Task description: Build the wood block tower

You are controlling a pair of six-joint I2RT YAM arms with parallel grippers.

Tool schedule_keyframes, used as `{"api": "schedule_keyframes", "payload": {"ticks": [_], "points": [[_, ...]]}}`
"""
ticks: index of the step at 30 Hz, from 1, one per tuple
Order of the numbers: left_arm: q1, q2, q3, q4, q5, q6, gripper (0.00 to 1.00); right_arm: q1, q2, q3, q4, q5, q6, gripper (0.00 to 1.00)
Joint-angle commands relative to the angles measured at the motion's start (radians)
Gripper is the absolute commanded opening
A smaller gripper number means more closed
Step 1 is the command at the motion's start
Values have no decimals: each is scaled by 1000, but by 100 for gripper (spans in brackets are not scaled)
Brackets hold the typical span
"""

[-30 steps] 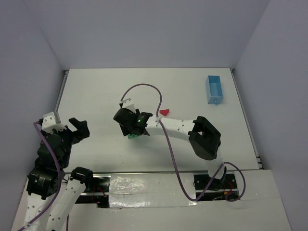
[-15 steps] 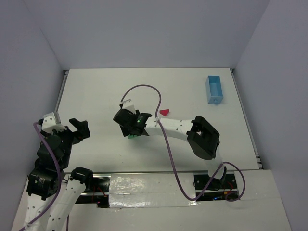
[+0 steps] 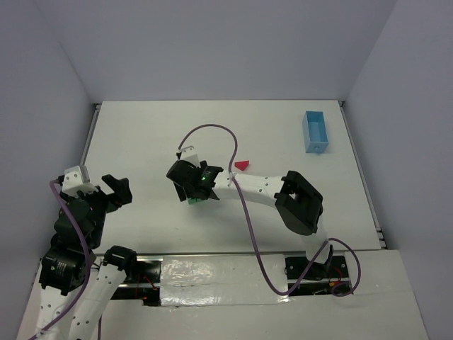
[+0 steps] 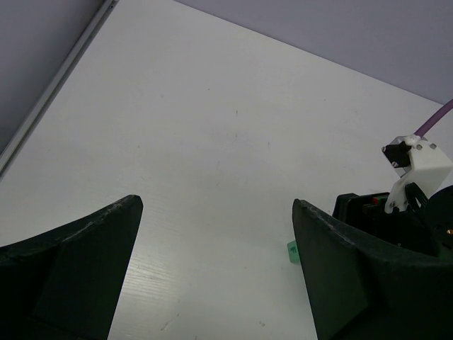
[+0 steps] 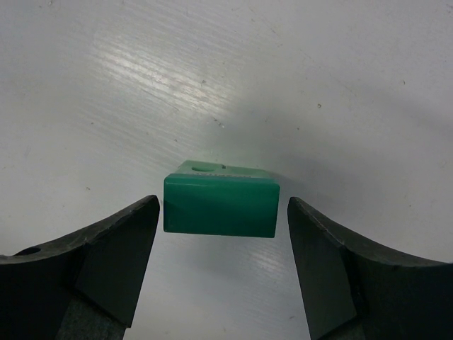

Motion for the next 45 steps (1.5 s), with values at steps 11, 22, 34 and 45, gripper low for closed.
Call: {"api": "schedule_keyframes", "payload": {"ticks": [11,22,34,45], "points": [[0,-25,0,53,16,16,99,16,-46,14,21,35,17,81],[0,-28,-3,54,17,16,99,19,-48,16,18,31,24,77],[-1,-31,-3,54,16,18,100,21,-60,16,4,37,50,77],[-3,-36,-3,53,14,16,99,27,-59,22,-16,48,67,77]]}}
